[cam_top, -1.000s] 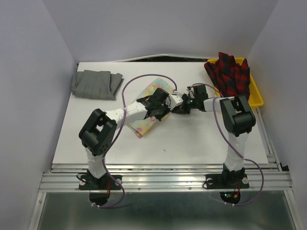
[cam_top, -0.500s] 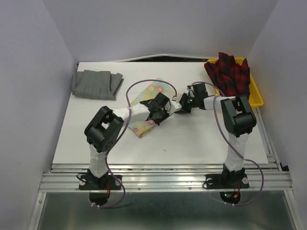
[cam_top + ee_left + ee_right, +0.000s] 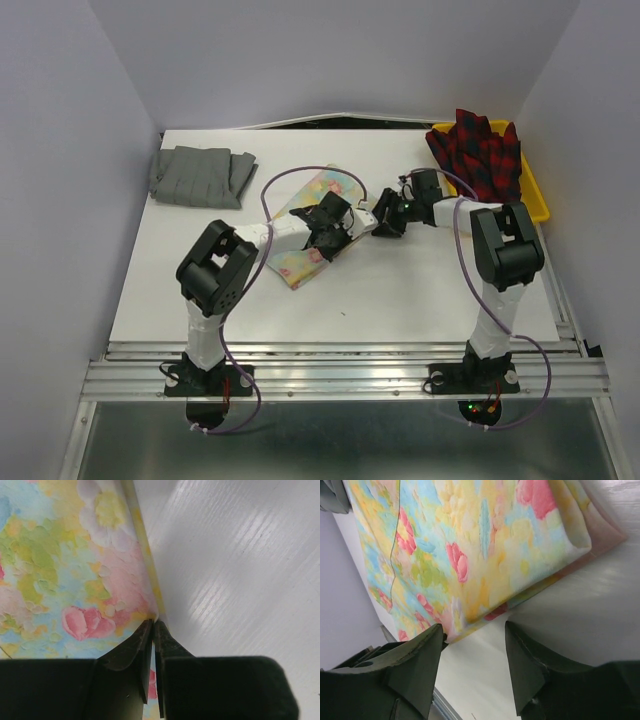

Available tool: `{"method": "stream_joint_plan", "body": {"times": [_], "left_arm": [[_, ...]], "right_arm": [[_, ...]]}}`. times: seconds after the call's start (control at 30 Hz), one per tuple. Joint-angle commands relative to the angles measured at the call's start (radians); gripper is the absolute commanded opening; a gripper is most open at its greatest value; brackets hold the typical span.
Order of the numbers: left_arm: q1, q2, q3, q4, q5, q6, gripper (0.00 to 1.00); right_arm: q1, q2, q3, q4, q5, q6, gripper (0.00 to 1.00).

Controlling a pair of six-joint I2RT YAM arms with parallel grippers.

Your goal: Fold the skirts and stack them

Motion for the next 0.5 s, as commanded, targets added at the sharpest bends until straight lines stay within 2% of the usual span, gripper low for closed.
{"method": "stream_joint_plan", "body": {"times": [0.0,0.07,0.13,0.17,0.23,0.33,0.43,0.47], "left_arm": [[0.004,0.007,0.036,-0.006,0.046,-0.012,0.18],[0.004,0.007,0.036,-0.005,0.055,-0.016,0.18],[0.004,0.005,0.038,-0.008,0.070,-0.025,0.22],[0.004,0.002,0.039,-0.009,0.078,-0.032,0.25],[0.004,-0.028,0.036,-0.015,0.111,-0.051,0.34],[0.004,-0.126,0.029,-0.028,0.151,-0.065,0.40],[0.028,-0.247,0.010,-0.037,0.153,-0.078,0.41],[0.076,-0.272,0.007,-0.048,0.156,-0.085,0.41]], "right_arm": [[-0.002,0.083,-0.039,0.004,0.073,0.024,0.58],[-0.002,0.104,-0.025,0.015,0.091,0.024,0.52],[-0.002,0.129,-0.004,0.024,0.119,0.007,0.41],[-0.002,0.133,0.007,0.022,0.138,-0.005,0.28],[-0.002,0.147,0.056,0.012,0.210,-0.071,0.11],[-0.002,0.194,0.145,-0.034,0.258,-0.192,0.01],[-0.002,0.242,0.289,-0.109,0.274,-0.309,0.01],[-0.002,0.273,0.324,-0.129,0.277,-0.337,0.01]]}}
